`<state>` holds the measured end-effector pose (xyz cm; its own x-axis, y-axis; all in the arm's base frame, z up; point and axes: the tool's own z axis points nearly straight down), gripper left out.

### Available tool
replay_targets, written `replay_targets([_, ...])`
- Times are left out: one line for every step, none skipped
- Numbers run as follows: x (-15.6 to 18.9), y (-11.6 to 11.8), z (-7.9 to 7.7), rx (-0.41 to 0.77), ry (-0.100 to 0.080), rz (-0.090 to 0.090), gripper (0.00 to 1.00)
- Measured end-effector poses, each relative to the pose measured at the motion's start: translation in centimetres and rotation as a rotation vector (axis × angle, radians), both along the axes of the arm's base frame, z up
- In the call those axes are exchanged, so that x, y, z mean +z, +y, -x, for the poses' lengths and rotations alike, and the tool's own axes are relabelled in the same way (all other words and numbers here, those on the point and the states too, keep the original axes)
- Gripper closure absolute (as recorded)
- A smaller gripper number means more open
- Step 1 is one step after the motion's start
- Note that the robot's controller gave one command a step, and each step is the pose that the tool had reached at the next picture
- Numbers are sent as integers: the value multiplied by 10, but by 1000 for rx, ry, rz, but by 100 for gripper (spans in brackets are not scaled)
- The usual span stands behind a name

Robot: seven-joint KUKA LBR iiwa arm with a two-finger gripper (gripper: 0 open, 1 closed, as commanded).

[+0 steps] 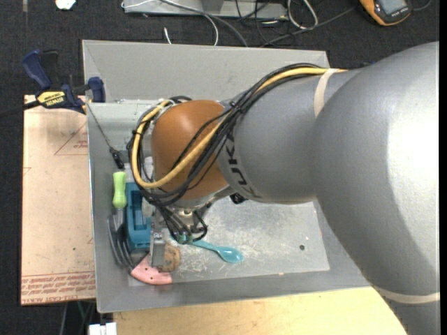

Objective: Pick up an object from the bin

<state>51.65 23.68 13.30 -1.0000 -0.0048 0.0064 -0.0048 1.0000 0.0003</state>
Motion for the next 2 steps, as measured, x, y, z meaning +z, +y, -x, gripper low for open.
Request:
replay_targets([5, -1, -2, -5, -5, -1, 0])
replay_targets([-57, -51, -1, -101, -6, -5, 0])
